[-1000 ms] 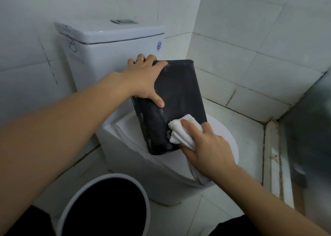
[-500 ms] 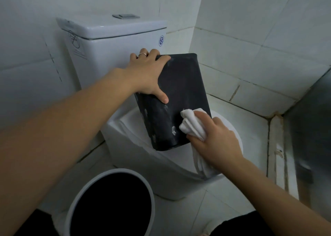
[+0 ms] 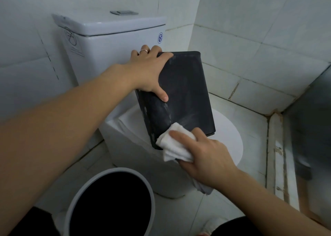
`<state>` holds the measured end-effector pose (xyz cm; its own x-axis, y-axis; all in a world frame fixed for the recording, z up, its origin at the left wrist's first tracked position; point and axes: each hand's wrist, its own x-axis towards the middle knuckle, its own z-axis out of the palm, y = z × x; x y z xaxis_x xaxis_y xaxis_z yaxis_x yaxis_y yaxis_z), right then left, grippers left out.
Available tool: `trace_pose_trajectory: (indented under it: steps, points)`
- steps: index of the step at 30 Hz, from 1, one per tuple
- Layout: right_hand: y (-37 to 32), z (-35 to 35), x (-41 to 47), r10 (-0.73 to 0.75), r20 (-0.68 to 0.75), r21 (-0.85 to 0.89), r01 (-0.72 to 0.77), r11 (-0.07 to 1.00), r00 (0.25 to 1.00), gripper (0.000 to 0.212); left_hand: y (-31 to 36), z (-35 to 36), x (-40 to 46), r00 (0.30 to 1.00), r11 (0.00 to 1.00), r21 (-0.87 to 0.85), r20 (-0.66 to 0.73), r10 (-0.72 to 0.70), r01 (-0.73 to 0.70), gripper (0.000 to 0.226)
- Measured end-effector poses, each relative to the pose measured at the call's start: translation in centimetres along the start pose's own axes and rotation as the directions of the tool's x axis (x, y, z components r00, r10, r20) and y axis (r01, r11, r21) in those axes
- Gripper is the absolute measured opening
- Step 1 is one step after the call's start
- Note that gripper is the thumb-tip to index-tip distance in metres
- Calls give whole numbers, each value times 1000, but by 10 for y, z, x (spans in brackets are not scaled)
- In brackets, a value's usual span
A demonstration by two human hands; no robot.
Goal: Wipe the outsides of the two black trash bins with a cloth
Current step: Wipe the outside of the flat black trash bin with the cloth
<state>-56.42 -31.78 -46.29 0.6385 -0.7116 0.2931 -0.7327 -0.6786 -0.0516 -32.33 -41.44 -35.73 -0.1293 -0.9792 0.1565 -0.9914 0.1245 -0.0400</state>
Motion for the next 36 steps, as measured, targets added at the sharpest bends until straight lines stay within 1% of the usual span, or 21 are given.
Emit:
trace_pose_trajectory:
  steps: [5,7,9,11,13,19,22,25,28,34,36]
  points:
    - [13,-5,10,174,-14,45,-173,984,985,56,-1,1,-3,1000,1000,-2,-6,-16,16,134]
    - [11,-6,11,208,-16,70,-206,976,978,55,-2,1,-4,1000,1000,-1,-5,-26,26,134]
    - [3,-5,9,191,23,100,-192,976,981,56,0,1,-3,1000,1000,3,-3,-22,22,133]
    - [-8,-3,4,118,57,99,-123,987,991,58,1,0,-1,1000,1000,5,7,-18,18,134]
    - [-15,-1,0,48,55,73,-52,996,997,59,2,-1,0,1000,1000,5,13,-18,18,134]
    - [-10,-2,-10,-32,93,57,26,998,995,57,-1,1,-1,1000,1000,2,1,-21,21,133]
    - [-9,-3,-11,-24,119,76,15,997,993,57,-1,1,-2,1000,1000,-3,-6,-21,21,133]
    - [-7,-10,6,9,90,83,-17,996,996,59,1,1,-2,1000,1000,7,-18,2,-2,131]
    - [-3,-17,26,53,55,130,-60,990,997,60,3,0,-3,999,1000,18,-28,21,-20,130]
    - [0,-13,-4,-27,181,77,14,997,983,57,1,0,-1,1000,1000,26,-17,12,-12,131]
    - [1,-12,-4,-32,174,65,21,998,984,55,1,0,-1,1000,999,29,-16,15,-14,130]
